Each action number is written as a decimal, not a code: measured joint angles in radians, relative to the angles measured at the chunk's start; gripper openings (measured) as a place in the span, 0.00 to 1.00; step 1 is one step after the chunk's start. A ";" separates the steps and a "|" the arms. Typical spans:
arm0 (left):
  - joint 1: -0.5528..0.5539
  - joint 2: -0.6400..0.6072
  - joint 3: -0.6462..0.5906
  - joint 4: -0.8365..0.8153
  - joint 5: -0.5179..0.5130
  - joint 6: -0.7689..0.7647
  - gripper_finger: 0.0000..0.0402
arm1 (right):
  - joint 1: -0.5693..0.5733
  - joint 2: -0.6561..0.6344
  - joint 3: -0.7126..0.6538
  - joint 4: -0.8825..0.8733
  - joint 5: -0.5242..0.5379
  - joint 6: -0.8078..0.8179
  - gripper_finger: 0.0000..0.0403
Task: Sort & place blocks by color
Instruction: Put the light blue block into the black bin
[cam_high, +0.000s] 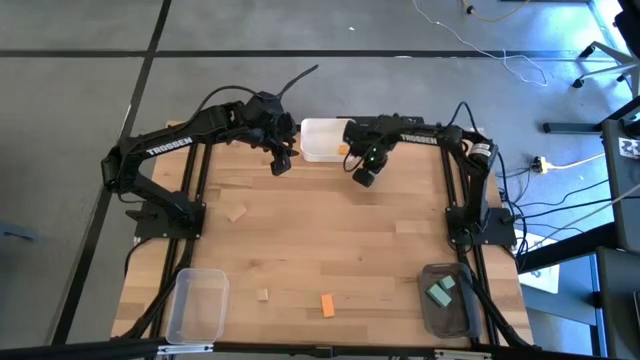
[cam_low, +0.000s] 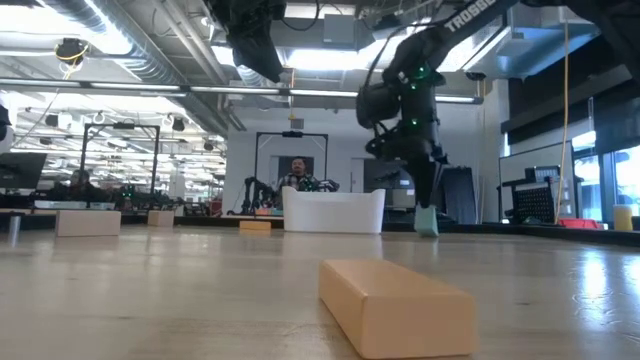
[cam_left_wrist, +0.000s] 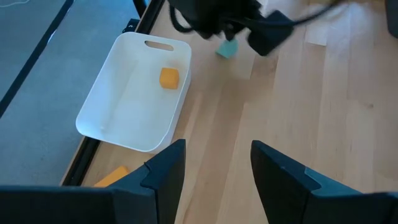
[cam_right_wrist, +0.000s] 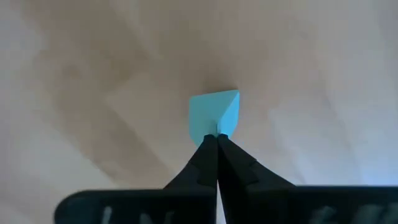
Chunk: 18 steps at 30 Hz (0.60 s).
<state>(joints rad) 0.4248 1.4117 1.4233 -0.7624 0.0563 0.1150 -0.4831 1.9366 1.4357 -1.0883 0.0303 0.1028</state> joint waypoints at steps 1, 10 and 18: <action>0.000 0.000 0.000 0.000 0.000 0.000 0.43 | 0.020 0.000 0.000 0.000 -0.001 0.002 0.00; 0.000 0.000 0.000 0.000 0.000 0.000 0.43 | 0.187 0.000 0.000 0.007 -0.075 -0.011 0.00; 0.000 0.000 0.000 0.000 0.000 0.000 0.43 | 0.318 0.000 0.000 0.007 -0.128 -0.029 0.00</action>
<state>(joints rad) 0.4251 1.4116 1.4235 -0.7624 0.0563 0.1150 -0.1650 1.9366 1.4357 -1.0813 -0.0973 0.0741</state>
